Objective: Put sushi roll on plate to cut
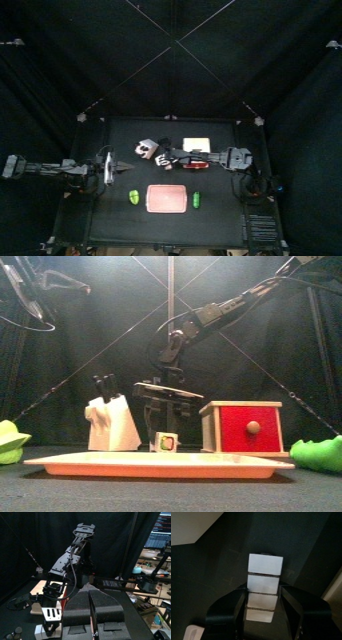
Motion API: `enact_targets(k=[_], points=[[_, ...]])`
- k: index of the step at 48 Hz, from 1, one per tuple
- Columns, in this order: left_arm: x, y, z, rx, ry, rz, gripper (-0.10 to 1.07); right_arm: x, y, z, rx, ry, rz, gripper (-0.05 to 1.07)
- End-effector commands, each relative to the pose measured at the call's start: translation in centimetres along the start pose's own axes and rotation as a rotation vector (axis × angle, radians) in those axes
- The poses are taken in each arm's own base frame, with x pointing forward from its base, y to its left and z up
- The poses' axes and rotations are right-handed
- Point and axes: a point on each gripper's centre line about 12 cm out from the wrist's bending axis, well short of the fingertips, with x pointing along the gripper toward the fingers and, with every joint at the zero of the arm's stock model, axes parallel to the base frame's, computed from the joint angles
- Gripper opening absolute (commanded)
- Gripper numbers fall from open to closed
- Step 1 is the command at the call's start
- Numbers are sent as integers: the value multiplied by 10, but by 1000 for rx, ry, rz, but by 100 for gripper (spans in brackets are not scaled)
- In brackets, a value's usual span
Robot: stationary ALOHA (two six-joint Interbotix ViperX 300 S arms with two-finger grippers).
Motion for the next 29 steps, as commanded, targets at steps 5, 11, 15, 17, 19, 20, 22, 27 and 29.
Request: enact_targets(k=[5, 11, 15, 17, 19, 20, 22, 27, 29], points=[[3, 0, 7, 4, -22, 0, -2, -29, 8, 13, 14, -43, 62, 59], [3, 0, 7, 3, -22, 1, -2, -35, 10, 12, 7, -52, 72, 59], [3, 0, 7, 0, -22, 0, -2, -39, 11, 12, 3, -56, 76, 59], [3, 0, 7, 0, -22, 0, -2, -39, 11, 12, 1, -58, 77, 59], [3, 0, 7, 0, -22, 0, -2, -41, 11, 12, 0, -60, 80, 59], [3, 0, 7, 0, -20, 0, -2, -41, 11, 12, -2, -60, 80, 59], [2, -1, 6, -1, -20, -1, -2, -41, 11, 12, -8, -62, 78, 59], [2, -1, 5, -2, -18, -2, -2, -41, 11, 12, -21, -66, 76, 59], [2, -1, 5, -2, -18, -4, -2, -41, 11, 12, -25, -65, 77, 59]])
